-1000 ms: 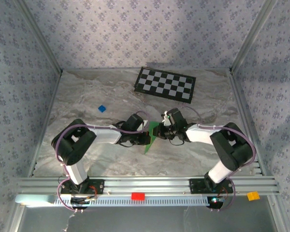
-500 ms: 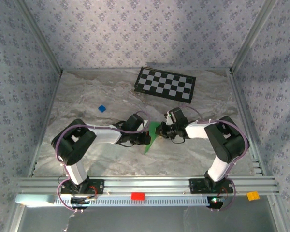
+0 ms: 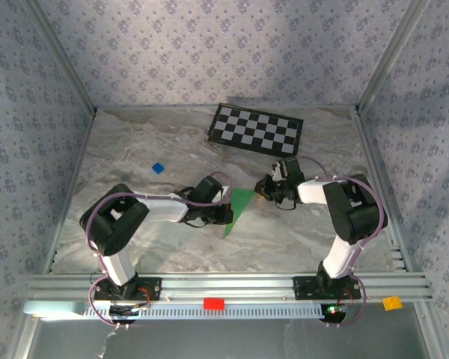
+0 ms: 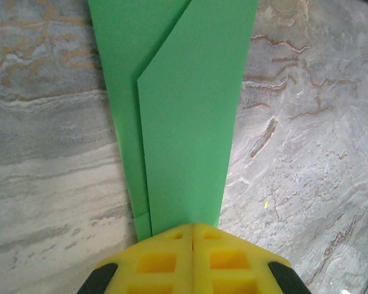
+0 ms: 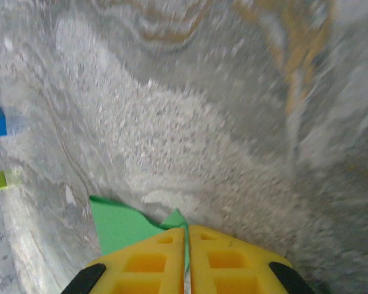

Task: Fold a paper plane with a square sheet of paper (pick it up from the middle)
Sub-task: Fold the wing for the fifth time at the center of the table.

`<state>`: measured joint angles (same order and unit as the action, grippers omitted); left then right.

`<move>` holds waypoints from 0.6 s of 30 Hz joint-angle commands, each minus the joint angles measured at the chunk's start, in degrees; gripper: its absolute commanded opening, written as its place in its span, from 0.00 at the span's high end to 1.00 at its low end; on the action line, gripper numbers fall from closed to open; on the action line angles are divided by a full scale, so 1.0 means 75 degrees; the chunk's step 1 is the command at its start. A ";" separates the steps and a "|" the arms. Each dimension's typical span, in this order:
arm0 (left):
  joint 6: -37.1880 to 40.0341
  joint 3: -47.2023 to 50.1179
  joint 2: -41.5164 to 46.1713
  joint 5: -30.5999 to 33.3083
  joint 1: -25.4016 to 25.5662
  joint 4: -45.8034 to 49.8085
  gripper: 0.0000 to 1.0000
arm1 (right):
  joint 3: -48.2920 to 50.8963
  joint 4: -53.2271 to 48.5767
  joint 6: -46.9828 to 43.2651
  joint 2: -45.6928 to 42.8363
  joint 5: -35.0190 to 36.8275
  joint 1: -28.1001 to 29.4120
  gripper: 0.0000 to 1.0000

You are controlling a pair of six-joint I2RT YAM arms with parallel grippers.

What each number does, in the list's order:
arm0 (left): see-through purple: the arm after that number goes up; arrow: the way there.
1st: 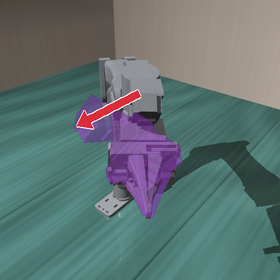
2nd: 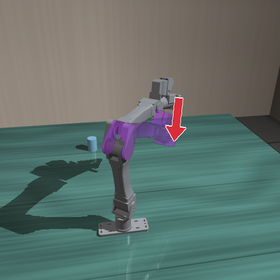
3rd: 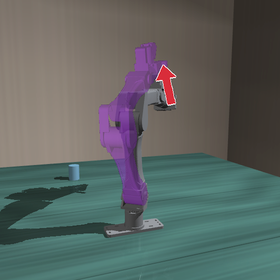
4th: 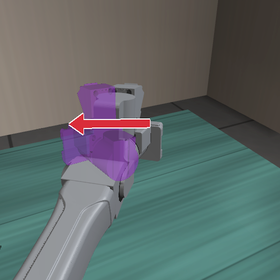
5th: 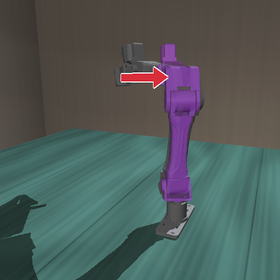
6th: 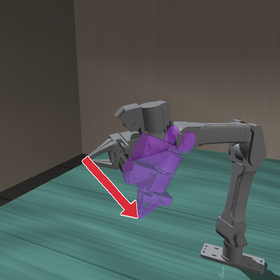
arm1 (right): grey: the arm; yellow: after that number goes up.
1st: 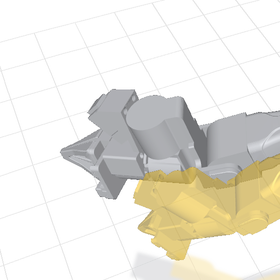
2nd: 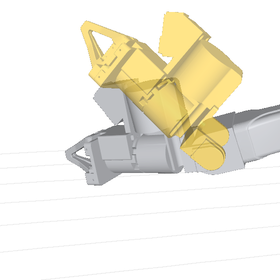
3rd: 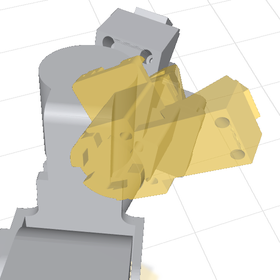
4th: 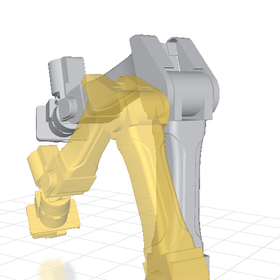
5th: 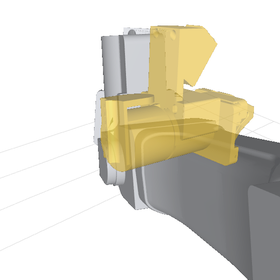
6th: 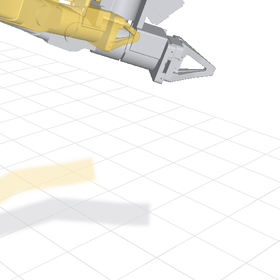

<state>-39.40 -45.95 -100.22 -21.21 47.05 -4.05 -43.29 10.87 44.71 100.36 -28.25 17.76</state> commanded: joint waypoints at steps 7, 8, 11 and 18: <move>0.0146 0.0303 -0.0395 0.0192 0.0155 0.1566 1.00 | -0.0080 -0.0445 -0.0253 -0.0935 -0.0077 0.0380 0.87; 0.0142 0.0305 -0.0394 0.0192 0.0153 0.1558 1.00 | -0.0089 -0.0475 -0.0290 -0.0916 -0.0140 0.0534 0.87; 0.0127 0.0299 -0.0371 0.0203 0.0149 0.1560 1.00 | 0.0005 -0.0398 -0.0300 -0.0813 -0.0021 0.0943 0.87; 0.0153 0.0272 -0.0348 0.0179 0.0150 0.1618 1.00 | -0.0042 -0.0484 -0.0267 0.0015 0.0214 0.0848 0.88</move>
<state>-39.44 -46.09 -100.22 -21.21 47.16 -3.68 -43.53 9.13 43.62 97.95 -28.10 25.69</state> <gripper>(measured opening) 0.043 0.117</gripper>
